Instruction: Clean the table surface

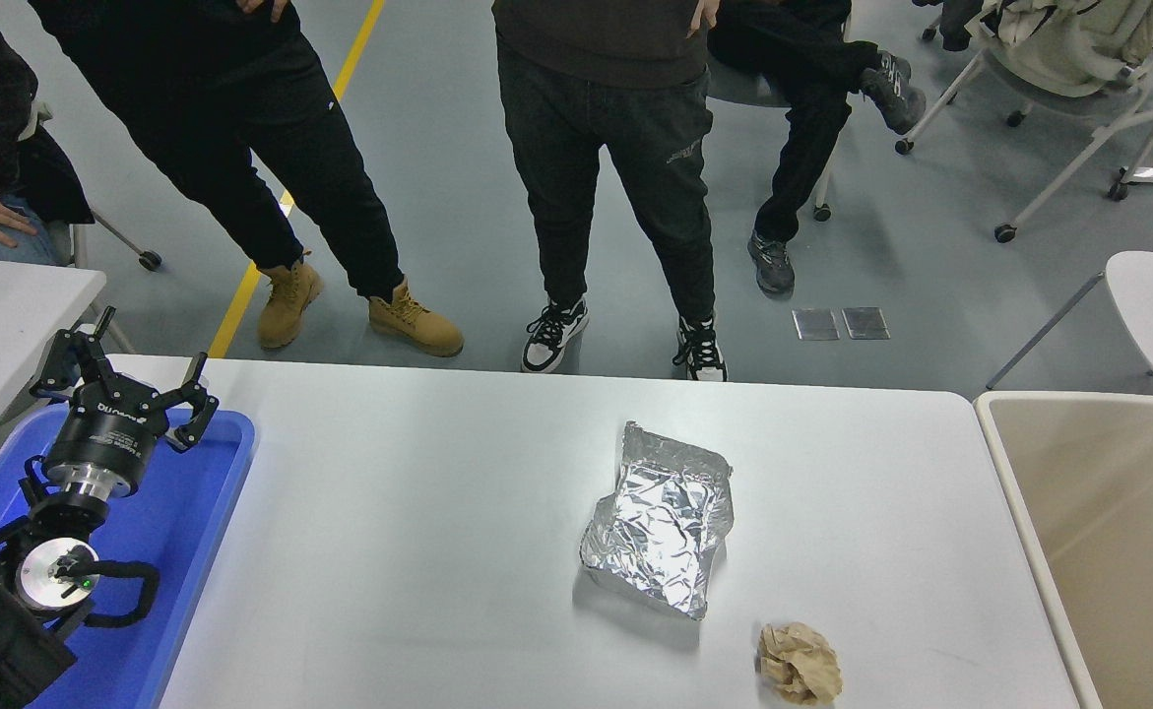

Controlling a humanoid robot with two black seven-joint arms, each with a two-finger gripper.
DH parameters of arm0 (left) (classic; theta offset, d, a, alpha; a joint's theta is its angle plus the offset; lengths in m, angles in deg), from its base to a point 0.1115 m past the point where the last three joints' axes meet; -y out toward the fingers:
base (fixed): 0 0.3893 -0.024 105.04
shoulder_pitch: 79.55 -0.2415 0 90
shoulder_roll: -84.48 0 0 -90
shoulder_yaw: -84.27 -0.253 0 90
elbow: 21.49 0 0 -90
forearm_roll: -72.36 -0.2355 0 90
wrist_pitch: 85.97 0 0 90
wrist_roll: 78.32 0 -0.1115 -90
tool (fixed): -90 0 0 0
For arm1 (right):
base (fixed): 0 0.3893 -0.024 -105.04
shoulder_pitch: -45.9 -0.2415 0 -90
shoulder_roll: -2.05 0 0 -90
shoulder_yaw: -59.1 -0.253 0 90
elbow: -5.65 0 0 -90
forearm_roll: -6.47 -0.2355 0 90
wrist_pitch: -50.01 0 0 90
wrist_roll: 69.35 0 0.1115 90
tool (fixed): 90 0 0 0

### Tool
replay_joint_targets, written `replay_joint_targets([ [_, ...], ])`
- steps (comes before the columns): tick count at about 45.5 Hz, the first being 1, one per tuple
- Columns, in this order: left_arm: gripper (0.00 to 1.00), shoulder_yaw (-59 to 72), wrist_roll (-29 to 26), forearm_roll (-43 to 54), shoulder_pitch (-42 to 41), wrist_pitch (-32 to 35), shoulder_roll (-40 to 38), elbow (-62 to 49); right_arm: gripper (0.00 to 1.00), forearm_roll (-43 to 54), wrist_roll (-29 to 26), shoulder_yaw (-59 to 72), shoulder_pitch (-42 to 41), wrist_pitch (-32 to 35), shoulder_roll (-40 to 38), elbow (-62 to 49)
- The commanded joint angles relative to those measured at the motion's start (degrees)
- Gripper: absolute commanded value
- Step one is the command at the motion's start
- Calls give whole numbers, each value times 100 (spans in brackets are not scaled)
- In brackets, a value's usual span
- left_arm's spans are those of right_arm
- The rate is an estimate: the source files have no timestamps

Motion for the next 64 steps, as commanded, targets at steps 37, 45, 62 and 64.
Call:
replay_joint_targets([
  [37,100,0,0,0,0,0,0,0,0,17,-821,811,989,-622,908,-12],
  [45,100,0,0,0,0,0,0,0,0,8,-821,811,997,-631,908,-4],
  [62,100,0,0,0,0,0,0,0,0,-9,-821,802,1006,-631,908,-4],
  [64,100,0,0,0,0,0,0,0,0,-18,-821,785,997,-640,908,-4],
])
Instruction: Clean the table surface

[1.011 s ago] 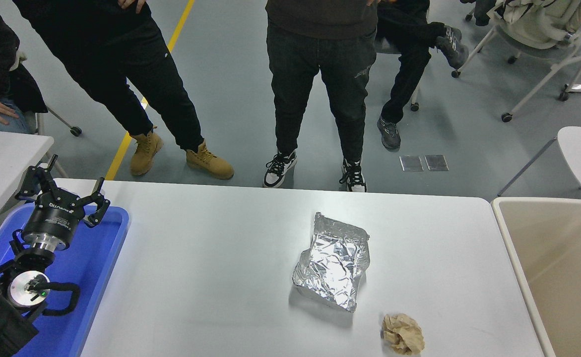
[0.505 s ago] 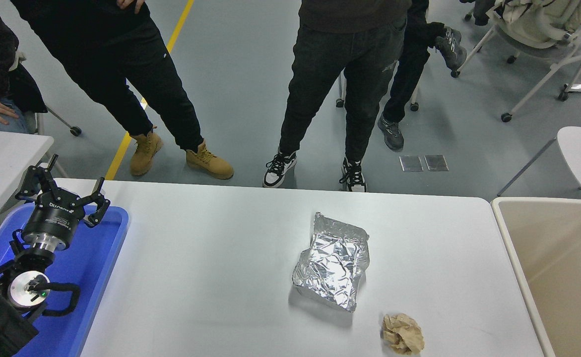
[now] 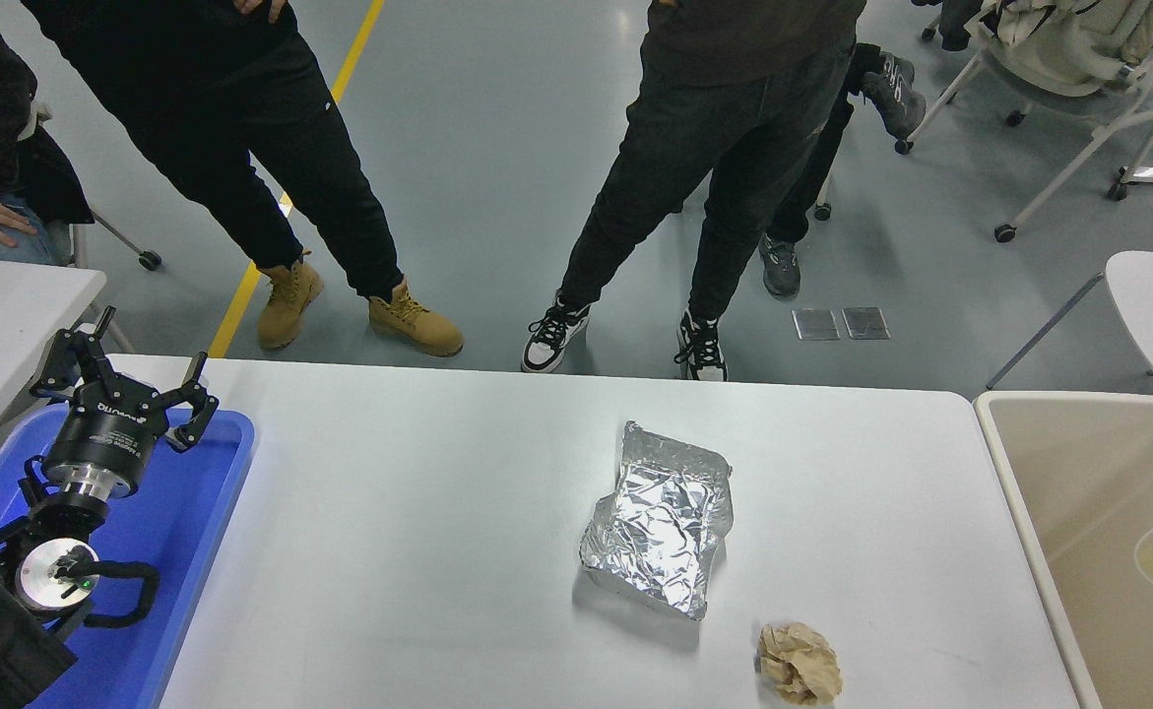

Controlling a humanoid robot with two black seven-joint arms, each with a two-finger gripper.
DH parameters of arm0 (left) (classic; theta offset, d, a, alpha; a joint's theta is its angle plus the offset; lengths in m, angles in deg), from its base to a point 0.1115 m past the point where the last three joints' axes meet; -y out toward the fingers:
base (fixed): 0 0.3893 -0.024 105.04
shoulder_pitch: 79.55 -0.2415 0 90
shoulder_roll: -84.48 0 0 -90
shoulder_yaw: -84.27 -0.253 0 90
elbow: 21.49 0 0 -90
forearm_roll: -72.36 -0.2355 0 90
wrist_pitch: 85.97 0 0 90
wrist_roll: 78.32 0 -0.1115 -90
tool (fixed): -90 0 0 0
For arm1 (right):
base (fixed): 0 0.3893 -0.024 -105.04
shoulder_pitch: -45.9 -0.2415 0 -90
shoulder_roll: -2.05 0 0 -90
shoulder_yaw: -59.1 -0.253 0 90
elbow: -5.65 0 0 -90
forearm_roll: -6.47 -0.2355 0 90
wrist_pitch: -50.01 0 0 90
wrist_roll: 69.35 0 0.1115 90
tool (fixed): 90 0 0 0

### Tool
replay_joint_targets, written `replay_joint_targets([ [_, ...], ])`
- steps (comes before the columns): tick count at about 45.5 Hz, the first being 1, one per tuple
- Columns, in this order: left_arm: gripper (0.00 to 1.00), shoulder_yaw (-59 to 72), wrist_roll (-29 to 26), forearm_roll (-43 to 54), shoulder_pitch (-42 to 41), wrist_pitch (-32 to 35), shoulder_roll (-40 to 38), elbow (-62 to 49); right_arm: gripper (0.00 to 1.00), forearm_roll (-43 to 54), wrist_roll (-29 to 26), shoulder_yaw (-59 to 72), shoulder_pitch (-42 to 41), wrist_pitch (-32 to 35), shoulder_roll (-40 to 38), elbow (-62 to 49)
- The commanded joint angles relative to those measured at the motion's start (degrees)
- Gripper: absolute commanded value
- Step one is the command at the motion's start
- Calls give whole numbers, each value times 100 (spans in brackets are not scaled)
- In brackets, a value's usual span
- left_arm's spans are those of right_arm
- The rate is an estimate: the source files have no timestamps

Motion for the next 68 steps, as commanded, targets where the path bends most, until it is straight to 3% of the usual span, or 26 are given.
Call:
replay_joint_targets([
  [1,100,0,0,0,0,0,0,0,0,-18,-6,-42,2,-14,10,1],
  [8,100,0,0,0,0,0,0,0,0,-27,3,-95,2,-41,1,9],
  [22,100,0,0,0,0,0,0,0,48,-35,3,-121,2,-515,28,44],
  [35,100,0,0,0,0,0,0,0,59,-44,3,-130,-16,-568,28,44],
  [41,100,0,0,0,0,0,0,0,84,-62,12,-209,-69,-805,19,53],
  [51,100,0,0,0,0,0,0,0,86,-852,38,-1140,-367,-1815,54,115],
  [62,100,0,0,0,0,0,0,0,89,-1380,47,-2546,-903,-1851,116,159],
  [68,100,0,0,0,0,0,0,0,97,-1389,38,-2837,-1176,-1851,186,185],
])
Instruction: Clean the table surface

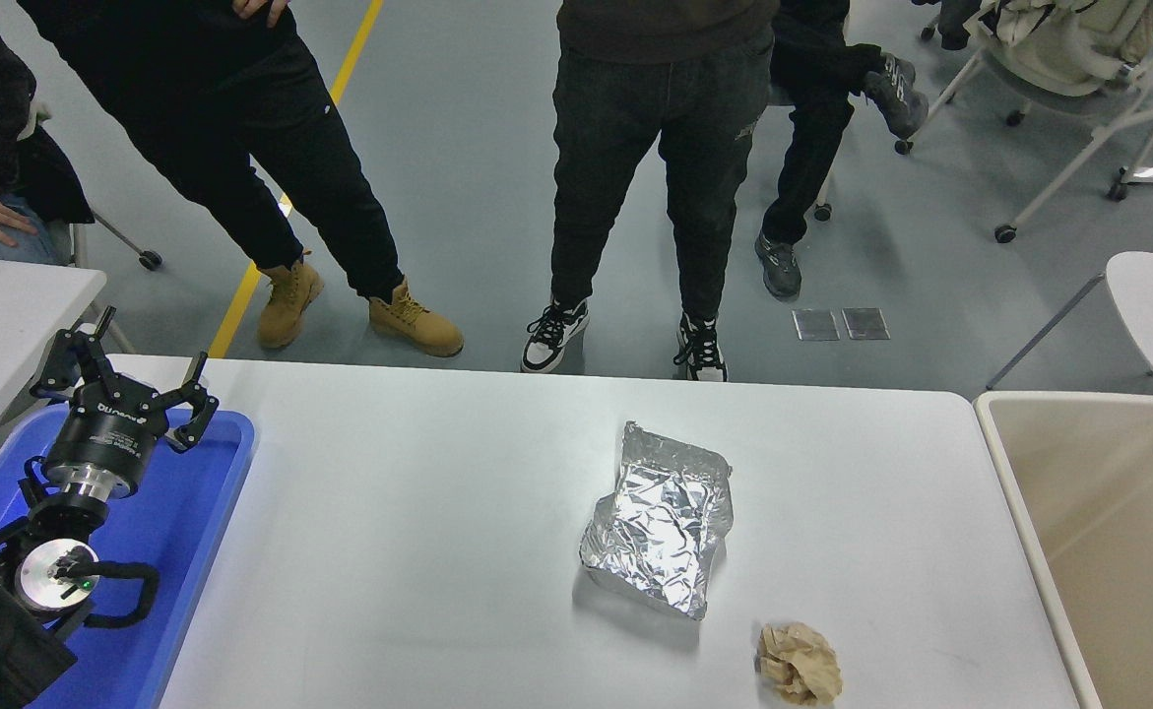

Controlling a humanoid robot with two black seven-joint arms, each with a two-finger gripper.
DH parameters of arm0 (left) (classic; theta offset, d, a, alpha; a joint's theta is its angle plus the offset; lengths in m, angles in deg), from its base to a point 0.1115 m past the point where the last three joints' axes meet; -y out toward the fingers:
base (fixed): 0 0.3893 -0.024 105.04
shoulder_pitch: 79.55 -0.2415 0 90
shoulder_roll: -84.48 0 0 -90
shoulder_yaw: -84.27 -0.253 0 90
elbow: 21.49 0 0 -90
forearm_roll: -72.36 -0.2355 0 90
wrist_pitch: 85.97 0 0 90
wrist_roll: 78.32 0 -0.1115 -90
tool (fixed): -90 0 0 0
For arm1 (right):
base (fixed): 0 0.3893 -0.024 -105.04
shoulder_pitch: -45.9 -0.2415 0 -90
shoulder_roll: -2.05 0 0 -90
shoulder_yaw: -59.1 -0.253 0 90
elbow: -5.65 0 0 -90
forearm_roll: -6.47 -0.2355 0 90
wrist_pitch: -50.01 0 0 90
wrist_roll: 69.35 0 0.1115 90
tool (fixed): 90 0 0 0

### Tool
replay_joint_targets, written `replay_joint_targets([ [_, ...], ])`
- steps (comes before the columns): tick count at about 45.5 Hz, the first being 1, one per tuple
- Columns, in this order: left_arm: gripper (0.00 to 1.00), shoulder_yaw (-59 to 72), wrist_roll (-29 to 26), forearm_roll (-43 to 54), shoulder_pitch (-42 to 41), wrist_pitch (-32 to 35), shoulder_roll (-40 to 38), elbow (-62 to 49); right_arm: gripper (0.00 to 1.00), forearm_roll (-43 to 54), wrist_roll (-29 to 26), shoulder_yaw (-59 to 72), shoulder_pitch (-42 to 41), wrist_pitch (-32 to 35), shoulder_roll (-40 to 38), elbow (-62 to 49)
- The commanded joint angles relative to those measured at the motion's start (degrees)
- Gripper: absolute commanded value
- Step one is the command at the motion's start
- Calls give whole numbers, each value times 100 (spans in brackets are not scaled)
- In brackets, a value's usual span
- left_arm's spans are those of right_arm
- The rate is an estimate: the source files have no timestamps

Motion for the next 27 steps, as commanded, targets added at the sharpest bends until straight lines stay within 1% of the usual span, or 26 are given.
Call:
replay_joint_targets([
  [1,100,0,0,0,0,0,0,0,97,-235,1,-877,-485,-120,71,42],
  [9,100,0,0,0,0,0,0,0,98,-410,-25,-1615,-977,-76,27,182],
  [18,100,0,0,0,0,0,0,0,98,-991,-25,-2661,-1452,-85,-324,876],
  [27,100,0,0,0,0,0,0,0,98,-1141,-43,-4489,-1637,-68,-553,1781],
])
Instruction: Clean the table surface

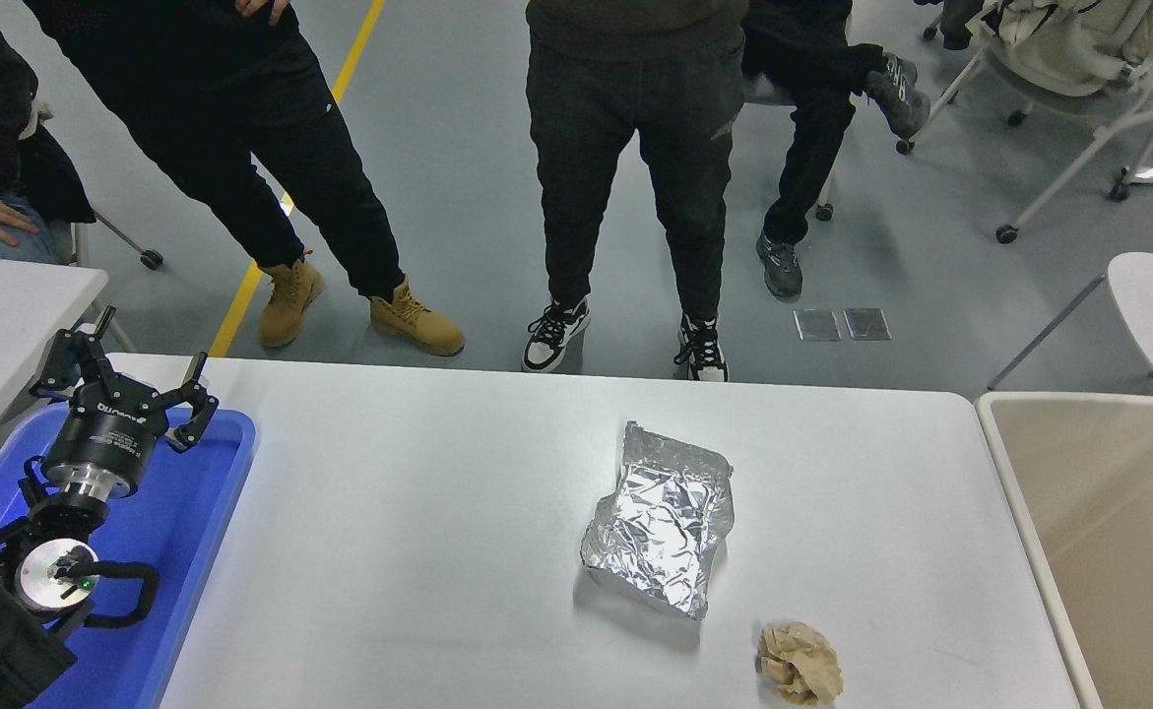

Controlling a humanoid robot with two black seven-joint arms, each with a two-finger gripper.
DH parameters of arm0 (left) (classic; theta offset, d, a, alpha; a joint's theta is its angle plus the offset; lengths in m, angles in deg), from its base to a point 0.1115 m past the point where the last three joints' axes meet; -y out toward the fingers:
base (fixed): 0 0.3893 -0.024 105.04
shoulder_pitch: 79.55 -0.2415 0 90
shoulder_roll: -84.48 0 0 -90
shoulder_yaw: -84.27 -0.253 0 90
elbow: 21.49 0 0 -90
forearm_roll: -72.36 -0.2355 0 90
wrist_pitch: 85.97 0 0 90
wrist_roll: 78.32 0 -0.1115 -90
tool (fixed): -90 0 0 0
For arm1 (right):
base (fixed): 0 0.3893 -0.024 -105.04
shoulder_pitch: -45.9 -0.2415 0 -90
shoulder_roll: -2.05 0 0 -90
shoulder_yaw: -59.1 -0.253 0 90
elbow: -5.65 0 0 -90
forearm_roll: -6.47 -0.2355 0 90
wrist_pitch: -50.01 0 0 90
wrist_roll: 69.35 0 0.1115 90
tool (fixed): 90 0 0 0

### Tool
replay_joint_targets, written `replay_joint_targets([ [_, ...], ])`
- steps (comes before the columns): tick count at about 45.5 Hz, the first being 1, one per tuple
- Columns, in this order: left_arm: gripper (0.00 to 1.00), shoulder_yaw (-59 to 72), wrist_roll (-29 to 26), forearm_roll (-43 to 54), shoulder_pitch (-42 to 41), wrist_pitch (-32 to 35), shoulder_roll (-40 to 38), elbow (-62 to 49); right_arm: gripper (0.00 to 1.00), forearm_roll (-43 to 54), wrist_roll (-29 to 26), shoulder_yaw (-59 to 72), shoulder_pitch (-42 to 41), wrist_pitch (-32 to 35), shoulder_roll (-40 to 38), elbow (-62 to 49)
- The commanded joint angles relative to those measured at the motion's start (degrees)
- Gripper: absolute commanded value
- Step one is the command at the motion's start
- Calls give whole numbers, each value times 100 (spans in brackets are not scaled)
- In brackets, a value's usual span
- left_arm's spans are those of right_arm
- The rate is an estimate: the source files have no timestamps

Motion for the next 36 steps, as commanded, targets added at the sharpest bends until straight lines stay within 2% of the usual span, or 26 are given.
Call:
replay_joint_targets([
  [1,100,0,0,0,0,0,0,0,98,-278,-10,-1896,-341,2,-248,1031],
  [7,100,0,0,0,0,0,0,0,98,-278,-2,-2476,-341,2,-319,1875],
  [19,100,0,0,0,0,0,0,0,98,-278,-2,-3514,-306,11,-205,2878],
  [36,100,0,0,0,0,0,0,0,98,-270,51,-3875,344,11,349,3098],
])
